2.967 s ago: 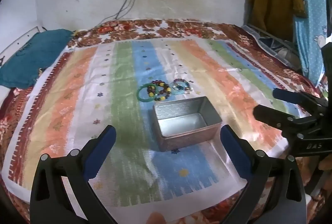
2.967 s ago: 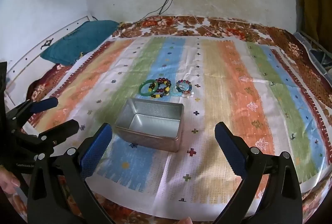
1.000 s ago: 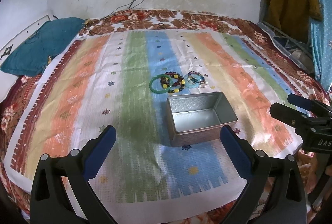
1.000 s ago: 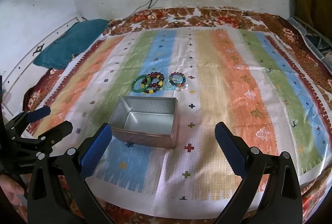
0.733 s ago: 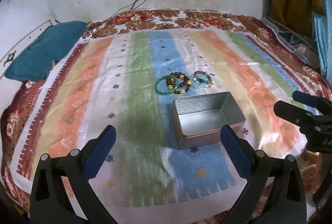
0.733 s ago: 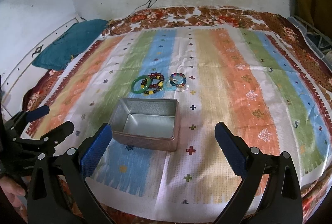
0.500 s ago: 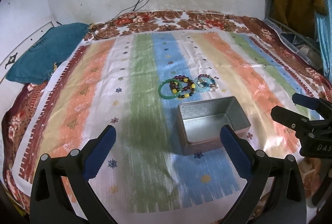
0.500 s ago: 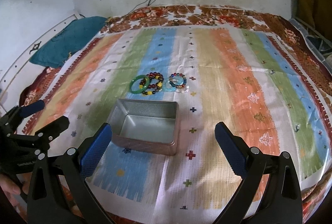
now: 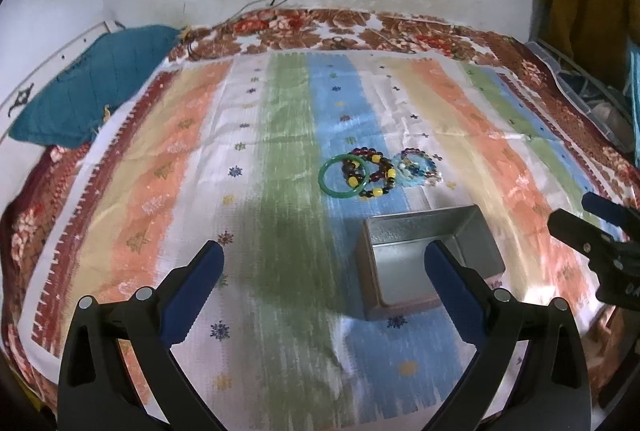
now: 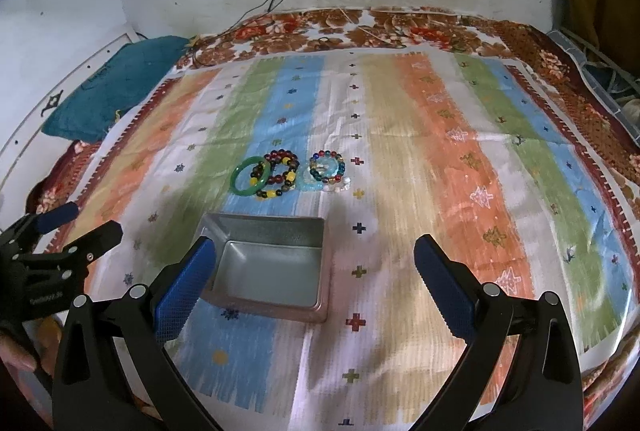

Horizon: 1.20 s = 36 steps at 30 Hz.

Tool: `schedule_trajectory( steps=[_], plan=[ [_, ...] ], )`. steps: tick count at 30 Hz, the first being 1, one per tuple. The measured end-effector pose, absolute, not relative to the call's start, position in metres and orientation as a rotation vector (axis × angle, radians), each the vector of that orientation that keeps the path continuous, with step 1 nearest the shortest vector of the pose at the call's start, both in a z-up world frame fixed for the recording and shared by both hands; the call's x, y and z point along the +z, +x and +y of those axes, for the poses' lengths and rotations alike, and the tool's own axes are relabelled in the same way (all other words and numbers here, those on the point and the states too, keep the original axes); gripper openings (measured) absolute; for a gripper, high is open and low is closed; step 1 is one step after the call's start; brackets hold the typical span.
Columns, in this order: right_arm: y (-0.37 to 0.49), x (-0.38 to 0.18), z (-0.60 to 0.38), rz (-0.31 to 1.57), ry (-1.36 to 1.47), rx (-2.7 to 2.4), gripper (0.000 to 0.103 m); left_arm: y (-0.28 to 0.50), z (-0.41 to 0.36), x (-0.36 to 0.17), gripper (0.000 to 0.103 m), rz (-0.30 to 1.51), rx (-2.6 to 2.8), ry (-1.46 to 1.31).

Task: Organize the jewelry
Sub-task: 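Lower both open tools over the bracelet cluster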

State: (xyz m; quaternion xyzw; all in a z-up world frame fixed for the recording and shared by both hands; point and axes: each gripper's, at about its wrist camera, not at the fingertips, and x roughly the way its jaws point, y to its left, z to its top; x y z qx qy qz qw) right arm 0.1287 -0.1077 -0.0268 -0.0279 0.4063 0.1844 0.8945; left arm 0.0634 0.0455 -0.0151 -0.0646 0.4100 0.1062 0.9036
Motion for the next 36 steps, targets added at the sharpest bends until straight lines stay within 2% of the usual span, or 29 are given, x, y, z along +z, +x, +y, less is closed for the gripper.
schedule_trajectory(
  steps=[20,36],
  plan=[
    [0.164,-0.033,-0.092,0.859,-0.106,0.322,0.1,0.103,0.07,-0.03,0.098,0.895,0.259,-0.17],
    [0.203,-0.051,-0.085,0.974,-0.065,0.306,0.1,0.139,0.094,-0.053,0.098,0.952,0.239,-0.257]
  ],
)
